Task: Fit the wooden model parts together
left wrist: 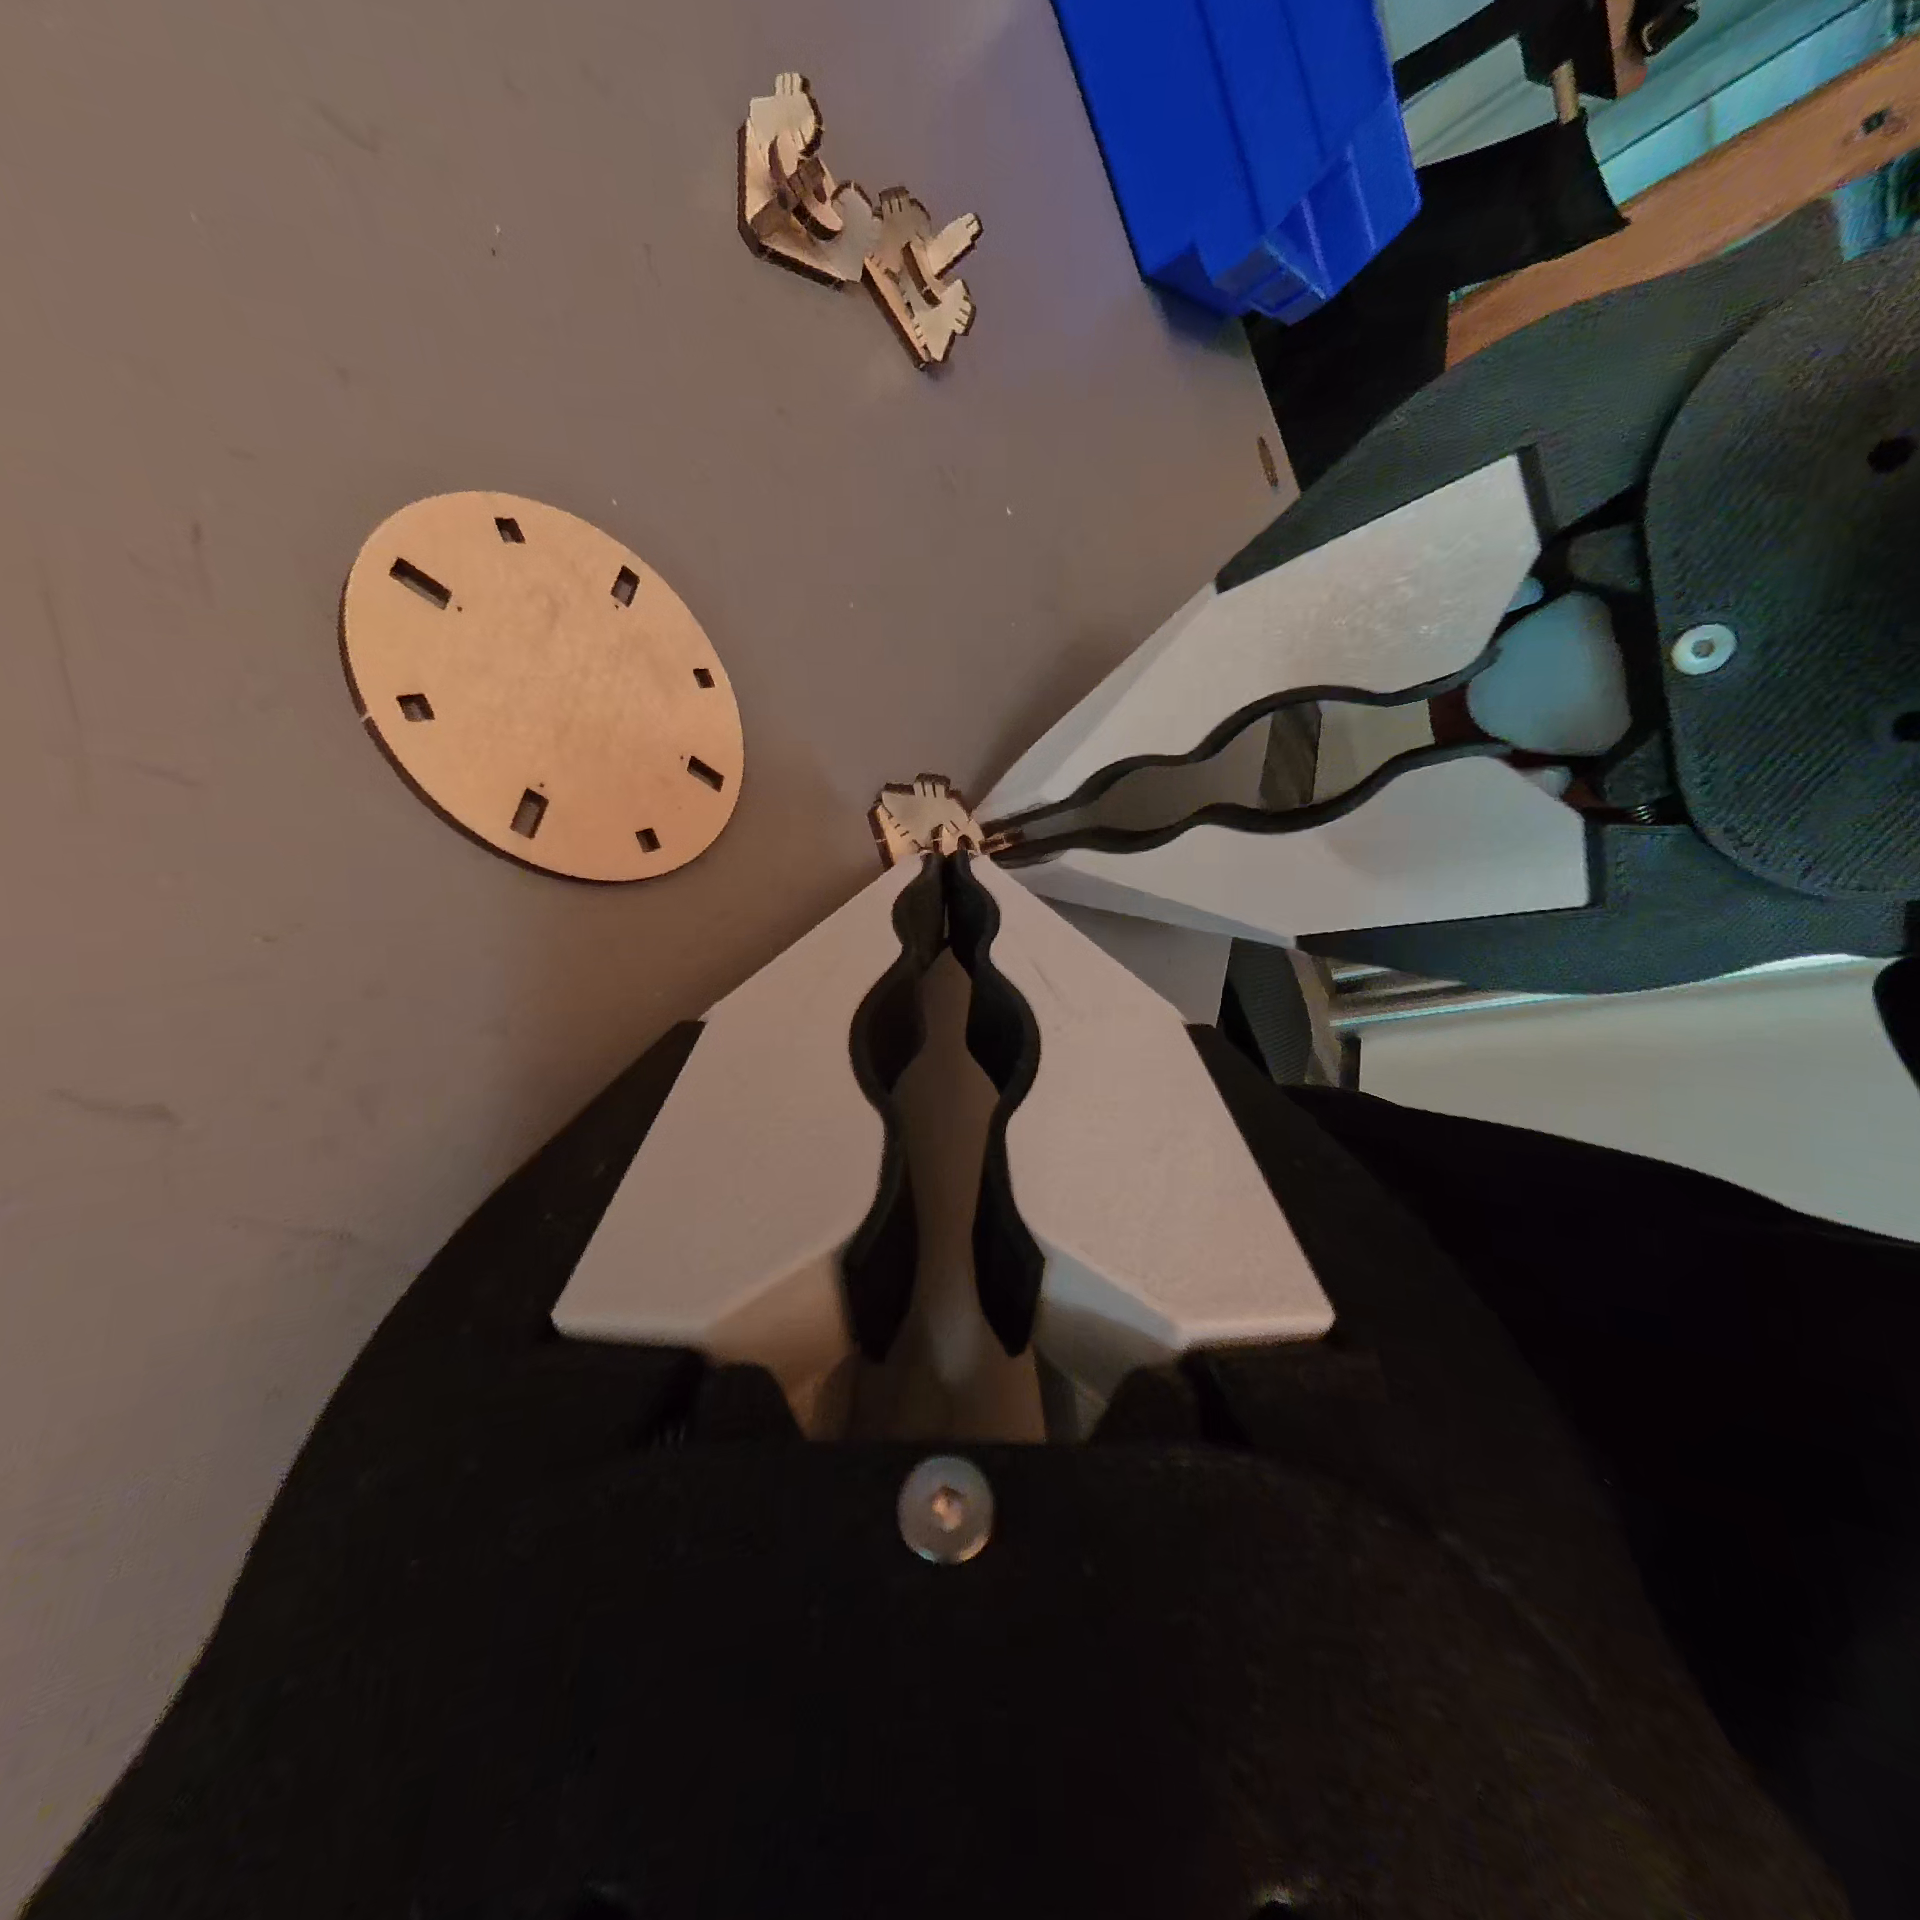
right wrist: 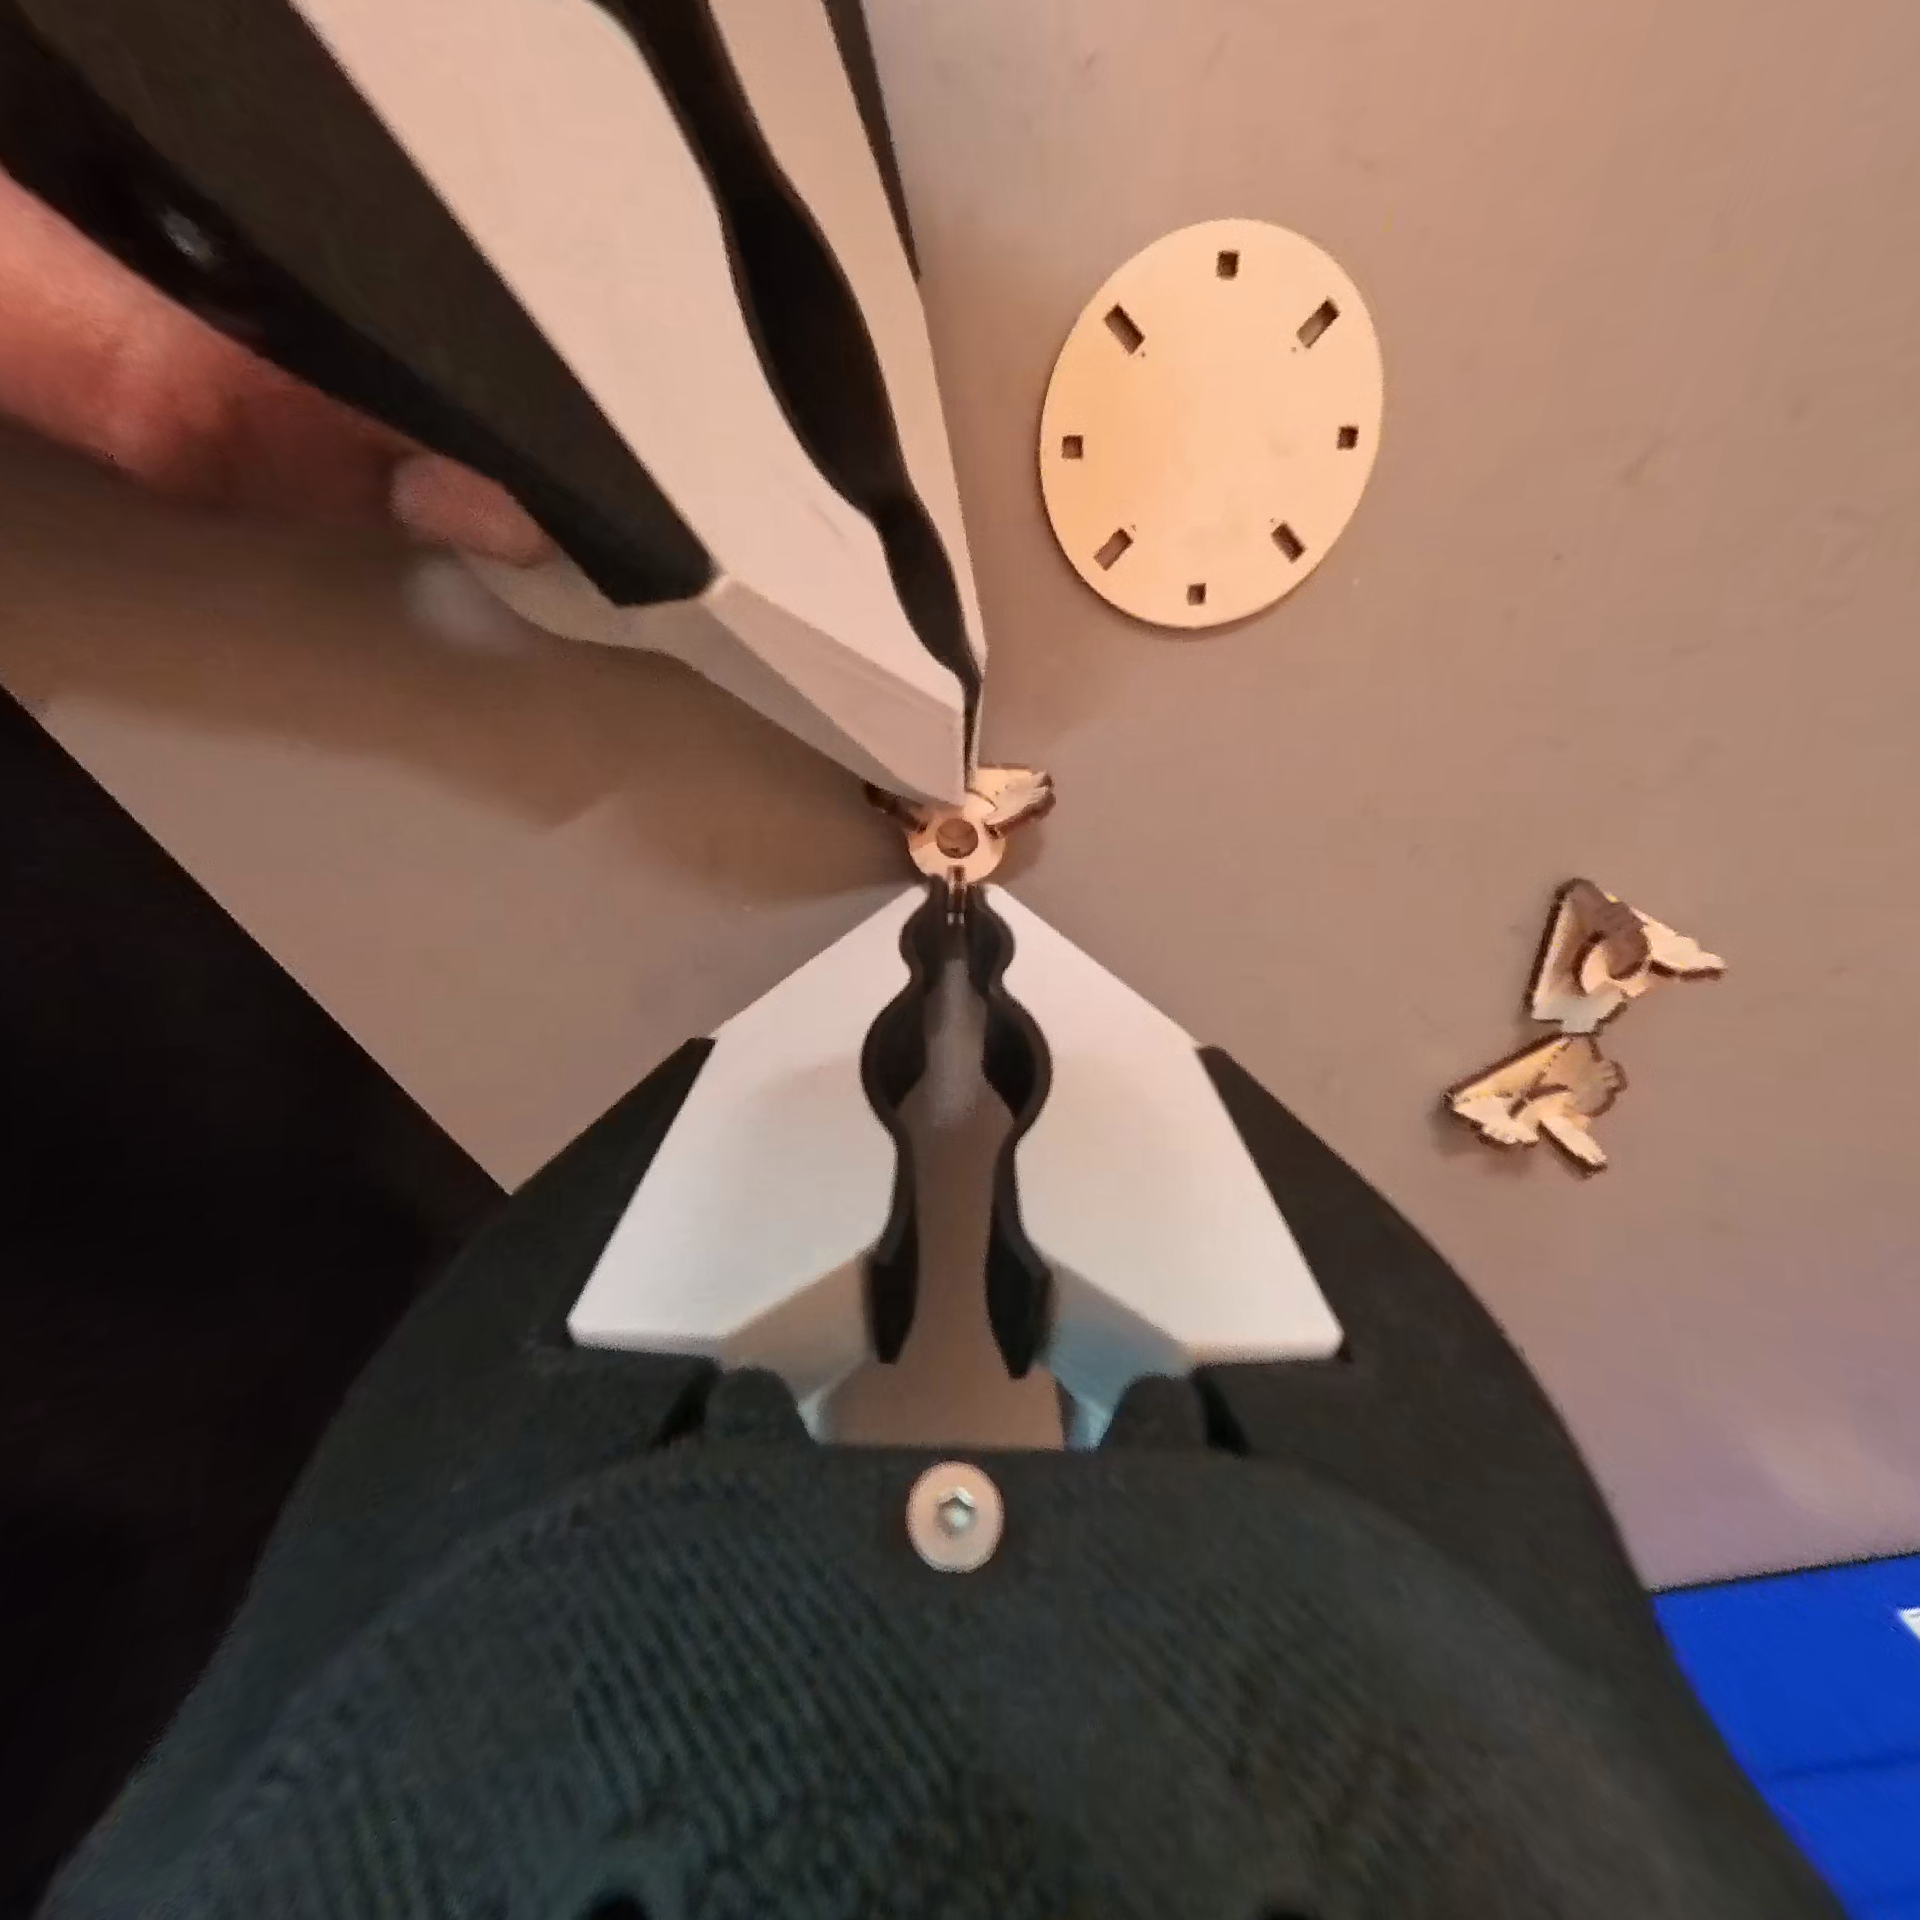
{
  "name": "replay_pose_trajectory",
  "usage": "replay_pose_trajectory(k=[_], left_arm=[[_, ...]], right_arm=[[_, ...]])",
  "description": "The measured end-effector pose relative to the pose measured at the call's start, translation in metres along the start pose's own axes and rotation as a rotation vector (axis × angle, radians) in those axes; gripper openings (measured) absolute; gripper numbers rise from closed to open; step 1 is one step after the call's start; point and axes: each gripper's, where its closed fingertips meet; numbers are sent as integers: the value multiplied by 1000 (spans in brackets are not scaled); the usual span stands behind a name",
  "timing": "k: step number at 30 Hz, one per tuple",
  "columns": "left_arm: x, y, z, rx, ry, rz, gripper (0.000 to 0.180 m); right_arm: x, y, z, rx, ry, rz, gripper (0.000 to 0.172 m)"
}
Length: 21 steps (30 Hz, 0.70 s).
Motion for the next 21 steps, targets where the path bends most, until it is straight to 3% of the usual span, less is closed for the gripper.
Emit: replay_pose_trajectory(k=[6, 12, 13, 15, 18, 21], left_arm=[[0, 0, 0, -3, 3, 2, 3], [0, 0, 1, -7, 5, 1, 3], [0, 0, 1, -10, 3, 1, 3], [0, 1, 2, -13, -7, 10, 2], [7, 10, 9, -71, -14, 83, 18], [19, 29, 20, -185, -11, 218, 25]], right_arm=[[0, 26, 15, -61, 9, 187, 18], [5, 14, 0, 28, 6, 328, 30], [3, 9, 1, 18, 10, 326, 26], [1, 3, 1, 7, 26, 338, 1], [3, 11, 4, 20, 17, 436, 0], [9, 35, 9, 30, -10, 646, 1]])
Point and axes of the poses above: each gripper's, where its closed fingertips meet, y back along the fingers, x out of its top, z = x × y across the jaws, and after that the axes turned 5 degrees about -z, right-handed
